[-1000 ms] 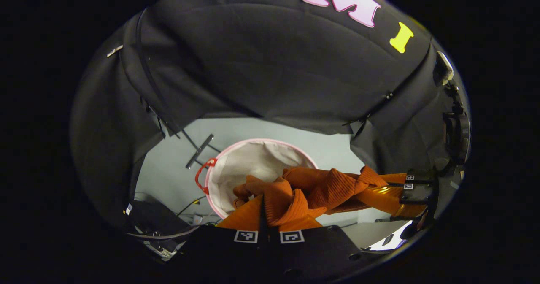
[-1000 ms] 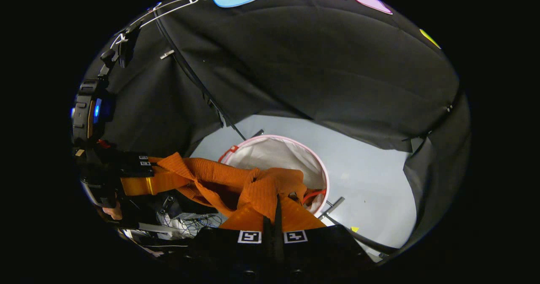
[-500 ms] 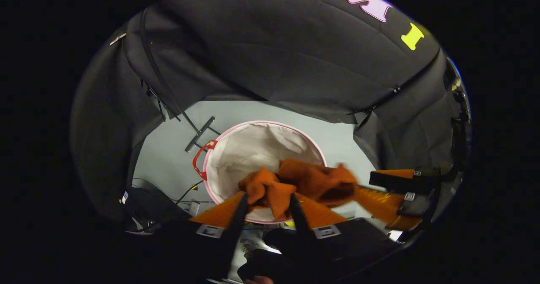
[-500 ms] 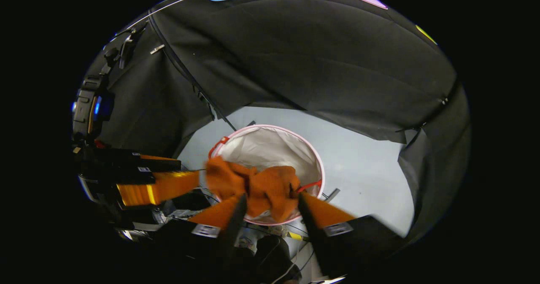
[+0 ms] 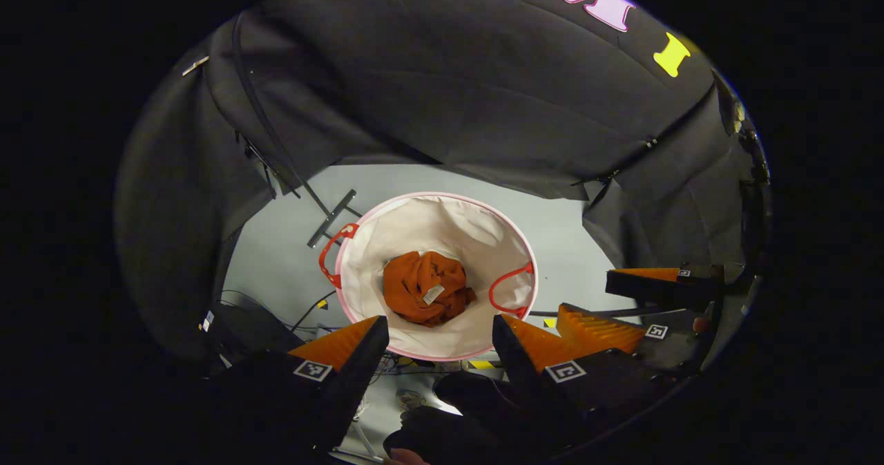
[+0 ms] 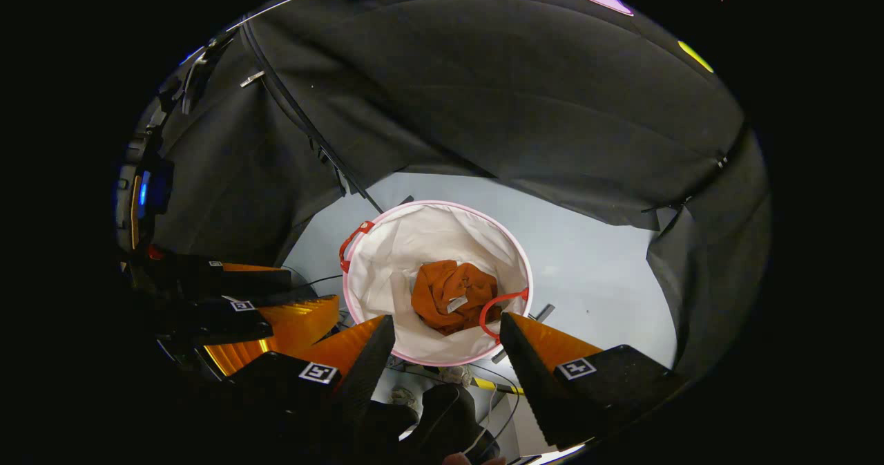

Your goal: Grasp the clothes on the hanger with both hands and then place them into the laundry hamper below.

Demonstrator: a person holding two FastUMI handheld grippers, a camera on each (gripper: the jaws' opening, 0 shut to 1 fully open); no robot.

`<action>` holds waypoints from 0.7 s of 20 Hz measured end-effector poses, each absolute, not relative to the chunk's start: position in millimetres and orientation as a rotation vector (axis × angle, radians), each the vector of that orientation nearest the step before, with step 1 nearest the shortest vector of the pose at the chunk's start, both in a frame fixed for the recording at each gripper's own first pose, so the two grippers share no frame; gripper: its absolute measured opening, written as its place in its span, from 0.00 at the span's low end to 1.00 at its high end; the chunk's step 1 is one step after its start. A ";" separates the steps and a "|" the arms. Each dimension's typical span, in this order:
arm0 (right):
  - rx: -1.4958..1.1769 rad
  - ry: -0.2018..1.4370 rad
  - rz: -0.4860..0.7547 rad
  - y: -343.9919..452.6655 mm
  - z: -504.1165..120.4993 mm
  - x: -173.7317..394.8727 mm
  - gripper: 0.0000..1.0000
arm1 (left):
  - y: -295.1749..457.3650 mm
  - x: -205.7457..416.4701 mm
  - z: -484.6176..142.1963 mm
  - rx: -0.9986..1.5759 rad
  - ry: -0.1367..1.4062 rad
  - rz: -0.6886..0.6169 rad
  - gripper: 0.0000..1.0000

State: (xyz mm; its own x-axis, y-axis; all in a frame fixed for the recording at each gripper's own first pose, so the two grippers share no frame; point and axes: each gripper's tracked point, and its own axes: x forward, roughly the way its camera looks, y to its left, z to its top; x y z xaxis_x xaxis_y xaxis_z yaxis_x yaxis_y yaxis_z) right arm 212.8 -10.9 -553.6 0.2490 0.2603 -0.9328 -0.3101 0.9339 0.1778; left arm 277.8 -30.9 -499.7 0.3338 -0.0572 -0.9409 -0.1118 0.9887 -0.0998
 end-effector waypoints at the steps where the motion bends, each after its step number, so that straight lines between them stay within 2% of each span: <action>1: -0.051 1.246 0.388 -10.5 -549.4 215.0 1.00 | -32.5 277.2 -494.6 -0.169 1.216 0.032 0.96; 6: -0.029 1.113 0.339 -2.8 -504.3 227.9 0.99 | -25.8 273.9 -450.0 -0.215 1.092 0.029 0.96; 14: -0.022 0.762 0.250 -5.3 -367.4 219.3 0.99 | -15.7 243.7 -334.1 -0.129 0.769 -0.035 0.96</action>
State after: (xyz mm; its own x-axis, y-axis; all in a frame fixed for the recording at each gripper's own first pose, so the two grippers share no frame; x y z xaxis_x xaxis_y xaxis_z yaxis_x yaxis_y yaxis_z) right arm 219.3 -5.3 -367.4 0.6953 0.2164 -0.6853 -0.2320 0.9701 0.0709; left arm 243.7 -15.7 -334.1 0.7186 -0.0788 -0.6910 -0.0153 0.9915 -0.1290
